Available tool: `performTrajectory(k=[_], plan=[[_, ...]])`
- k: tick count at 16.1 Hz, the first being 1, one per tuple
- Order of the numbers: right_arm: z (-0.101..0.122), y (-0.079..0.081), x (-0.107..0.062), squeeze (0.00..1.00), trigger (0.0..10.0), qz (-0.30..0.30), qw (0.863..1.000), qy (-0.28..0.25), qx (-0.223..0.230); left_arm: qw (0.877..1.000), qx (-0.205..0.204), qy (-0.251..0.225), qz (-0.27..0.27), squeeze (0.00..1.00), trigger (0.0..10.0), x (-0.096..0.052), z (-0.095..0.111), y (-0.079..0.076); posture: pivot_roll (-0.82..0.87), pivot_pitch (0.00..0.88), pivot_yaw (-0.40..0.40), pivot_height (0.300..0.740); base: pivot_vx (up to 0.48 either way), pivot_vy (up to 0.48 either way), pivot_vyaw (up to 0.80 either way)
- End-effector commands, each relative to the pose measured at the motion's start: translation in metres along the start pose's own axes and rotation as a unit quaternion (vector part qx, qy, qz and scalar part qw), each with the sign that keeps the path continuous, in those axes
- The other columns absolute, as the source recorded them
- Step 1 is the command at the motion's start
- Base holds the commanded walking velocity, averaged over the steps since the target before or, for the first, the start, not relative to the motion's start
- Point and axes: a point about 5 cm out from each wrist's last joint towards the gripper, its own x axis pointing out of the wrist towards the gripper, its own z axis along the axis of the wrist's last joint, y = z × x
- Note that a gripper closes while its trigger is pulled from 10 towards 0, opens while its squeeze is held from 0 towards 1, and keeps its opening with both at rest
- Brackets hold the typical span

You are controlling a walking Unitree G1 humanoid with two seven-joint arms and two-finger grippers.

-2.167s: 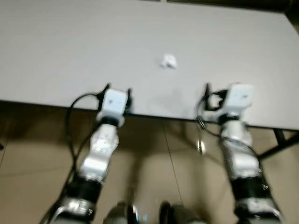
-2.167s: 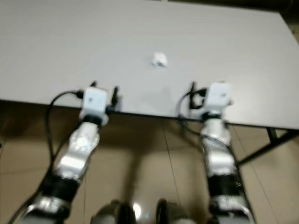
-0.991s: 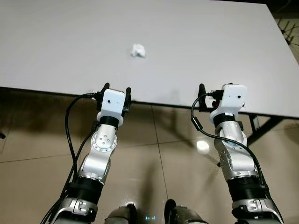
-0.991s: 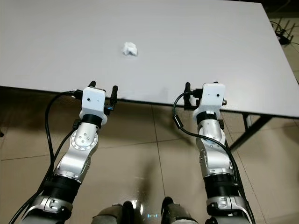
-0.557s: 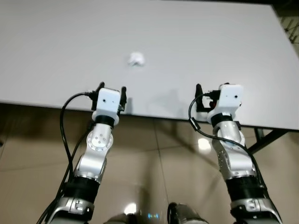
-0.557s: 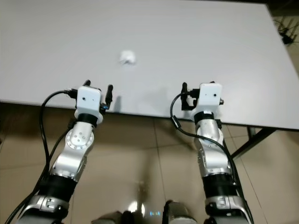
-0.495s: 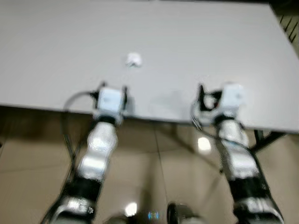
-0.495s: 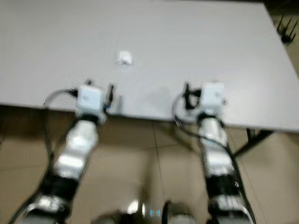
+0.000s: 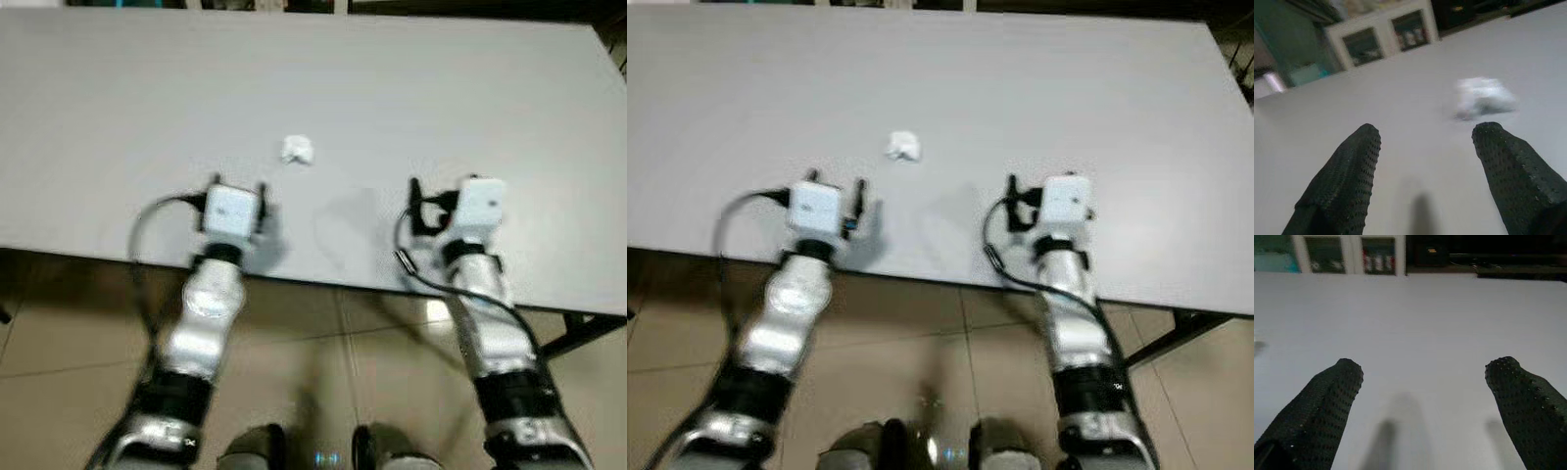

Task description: Picking trash to rubbish bin

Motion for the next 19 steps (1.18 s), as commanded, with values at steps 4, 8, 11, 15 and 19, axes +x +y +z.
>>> performTrajectory(k=[4,8,11,15,19], plan=[[-0.001,0.000,-0.001,0.00,10.0,-0.001,1.000,0.005,0.005,1.000,0.007,0.000,-0.013,0.00,10.0,-0.002,-0.002,0.001,-0.02,0.224,0.023,0.740,0.232,0.000,0.00],[-0.001,0.000,-0.001,0.00,10.0,0.000,1.000,0.005,0.005,1.000,0.007,0.002,-0.013,0.00,10.0,-0.002,-0.003,0.001,-0.02,0.223,0.023,0.740,0.452,0.000,0.00],[-0.001,0.001,-0.001,0.00,10.0,0.001,1.000,0.005,0.006,1.000,0.004,0.001,-0.018,0.00,10.0,-0.003,-0.003,0.000,-0.02,0.225,0.023,0.740,0.245,0.000,0.00],[0.000,-0.001,-0.001,0.00,10.0,0.011,1.000,0.005,0.000,1.000,-0.003,-0.001,-0.024,0.00,10.0,-0.004,-0.003,-0.001,-0.02,0.227,0.025,0.740,0.000,0.000,0.00],[0.005,-0.015,0.004,0.00,10.0,0.008,1.000,0.006,-0.010,0.999,-0.008,-0.007,-0.046,0.00,10.0,-0.008,-0.003,-0.002,-0.02,0.229,0.023,0.740,0.000,0.000,0.00]])
